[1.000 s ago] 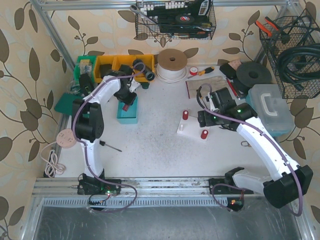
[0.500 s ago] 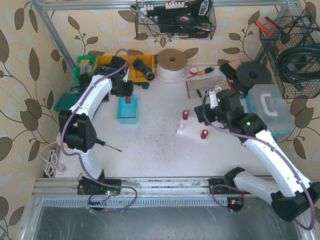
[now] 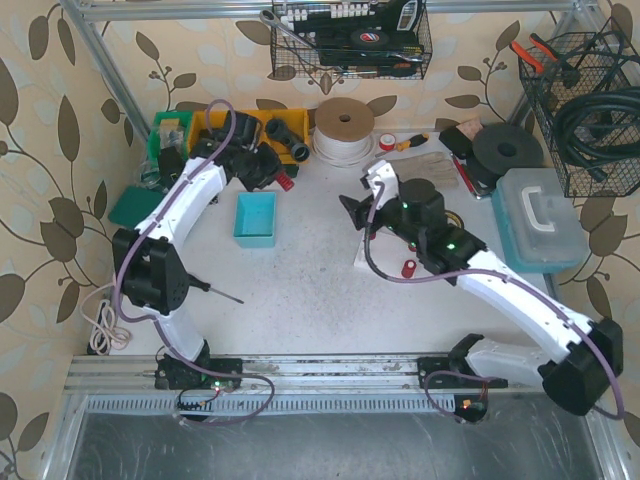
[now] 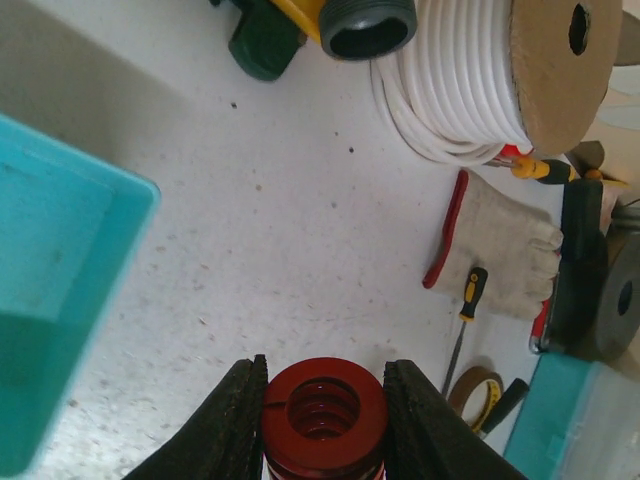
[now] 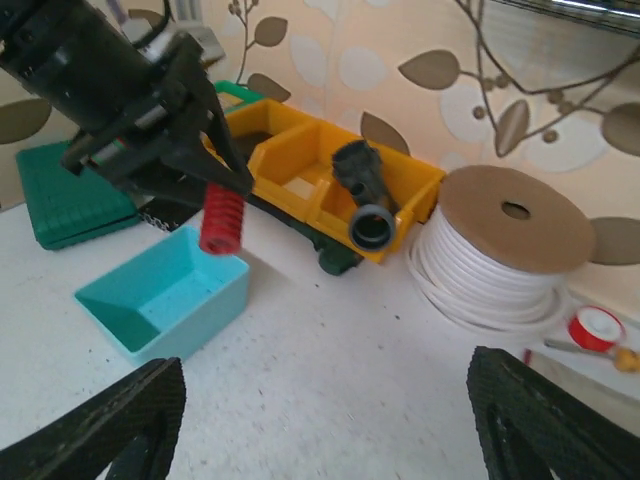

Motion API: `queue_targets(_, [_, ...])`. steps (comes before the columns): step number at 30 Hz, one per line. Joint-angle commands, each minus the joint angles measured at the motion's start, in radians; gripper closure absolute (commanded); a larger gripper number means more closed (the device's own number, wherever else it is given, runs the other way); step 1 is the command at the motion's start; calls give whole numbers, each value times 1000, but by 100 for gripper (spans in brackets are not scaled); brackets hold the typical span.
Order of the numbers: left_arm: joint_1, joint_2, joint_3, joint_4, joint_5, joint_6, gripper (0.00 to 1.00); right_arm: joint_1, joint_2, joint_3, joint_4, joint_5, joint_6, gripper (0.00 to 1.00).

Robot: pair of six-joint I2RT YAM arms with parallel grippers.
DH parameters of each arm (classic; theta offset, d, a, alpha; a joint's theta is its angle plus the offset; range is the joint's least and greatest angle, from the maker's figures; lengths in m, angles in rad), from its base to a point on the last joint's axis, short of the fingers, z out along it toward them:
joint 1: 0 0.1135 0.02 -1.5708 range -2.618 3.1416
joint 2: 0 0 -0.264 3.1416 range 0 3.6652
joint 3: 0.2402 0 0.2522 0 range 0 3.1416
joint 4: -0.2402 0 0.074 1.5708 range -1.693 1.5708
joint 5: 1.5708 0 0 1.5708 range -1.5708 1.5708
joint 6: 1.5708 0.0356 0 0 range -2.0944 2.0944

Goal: Install the large spring

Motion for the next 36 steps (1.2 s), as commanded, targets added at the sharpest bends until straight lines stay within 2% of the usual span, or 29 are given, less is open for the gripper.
queue_targets(1, [-58,-95,-70,137,-71,-203,100,21,104,-29,263,-21,3,23])
queue_targets(5, [-69,-149,-197,299,-109,-356,100,20,221,22,356,-86,86,26])
queue_targets(11, [-69,-188,-174,324,-126,-381,100,16,320,15,488,-183,58,30])
queue_targets(16, [-69,-224,-193,362,-87,-490,100,9,389,56,567,-255,45,30])
queue_targets(26, [-59,-256,-151,365,-32,-503,100,7,499,155,606,-281,-2,33])
queue_targets(36, [-46,-261,-150,376,7,-497,100,9,574,204,617,-301,9,45])
